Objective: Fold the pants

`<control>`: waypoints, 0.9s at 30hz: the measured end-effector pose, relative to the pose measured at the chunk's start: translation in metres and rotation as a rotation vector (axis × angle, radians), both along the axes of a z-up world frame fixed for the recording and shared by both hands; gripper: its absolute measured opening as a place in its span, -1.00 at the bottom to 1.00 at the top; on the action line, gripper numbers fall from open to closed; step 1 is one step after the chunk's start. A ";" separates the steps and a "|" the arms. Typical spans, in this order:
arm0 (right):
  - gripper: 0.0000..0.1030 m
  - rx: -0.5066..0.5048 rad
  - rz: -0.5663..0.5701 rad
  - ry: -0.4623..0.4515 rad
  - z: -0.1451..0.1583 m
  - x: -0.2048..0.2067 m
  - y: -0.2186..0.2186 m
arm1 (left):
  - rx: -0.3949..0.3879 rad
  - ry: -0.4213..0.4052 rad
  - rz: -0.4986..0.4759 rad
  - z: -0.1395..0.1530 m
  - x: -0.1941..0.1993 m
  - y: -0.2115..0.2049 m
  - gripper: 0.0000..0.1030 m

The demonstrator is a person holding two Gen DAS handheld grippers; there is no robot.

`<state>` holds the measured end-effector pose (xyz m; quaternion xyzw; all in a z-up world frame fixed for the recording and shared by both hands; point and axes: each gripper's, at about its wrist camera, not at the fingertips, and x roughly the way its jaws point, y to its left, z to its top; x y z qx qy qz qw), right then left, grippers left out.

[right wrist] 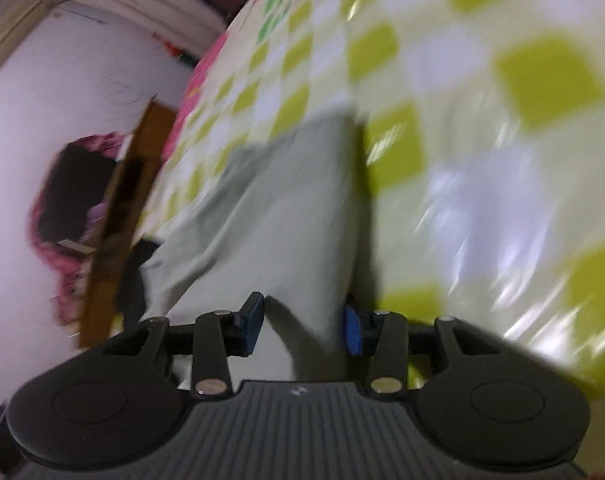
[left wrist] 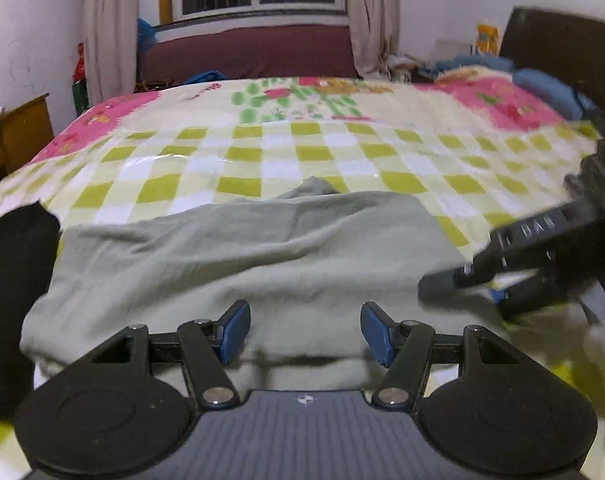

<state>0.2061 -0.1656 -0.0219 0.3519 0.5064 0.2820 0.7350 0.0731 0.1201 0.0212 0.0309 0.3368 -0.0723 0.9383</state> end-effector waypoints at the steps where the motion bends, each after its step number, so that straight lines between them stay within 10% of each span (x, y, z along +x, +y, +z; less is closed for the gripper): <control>1: -0.28 0.015 0.008 -0.001 -0.005 0.000 0.004 | 0.014 0.014 -0.002 -0.002 0.007 -0.002 0.44; 3: -0.90 -0.008 0.005 -0.006 -0.005 0.002 0.013 | 0.024 0.050 -0.001 -0.002 0.013 -0.006 0.44; 13: -0.93 -0.129 -0.070 -0.057 0.032 -0.038 -0.084 | -0.011 0.073 -0.164 0.000 -0.008 -0.072 0.44; 17: -0.89 -0.191 -0.133 -0.027 0.032 -0.062 -0.128 | -0.019 0.052 -0.197 0.003 0.005 -0.102 0.47; 20: -0.80 -0.132 -0.188 0.002 0.025 -0.069 -0.140 | 0.112 0.130 -0.192 -0.020 0.020 -0.117 0.47; 24: -0.28 -0.055 -0.234 -0.031 0.022 -0.056 -0.144 | 0.113 0.130 -0.185 -0.017 0.009 -0.108 0.47; 27: -0.26 0.003 -0.268 -0.060 0.014 -0.026 -0.142 | 0.125 0.129 -0.170 -0.016 0.009 -0.104 0.53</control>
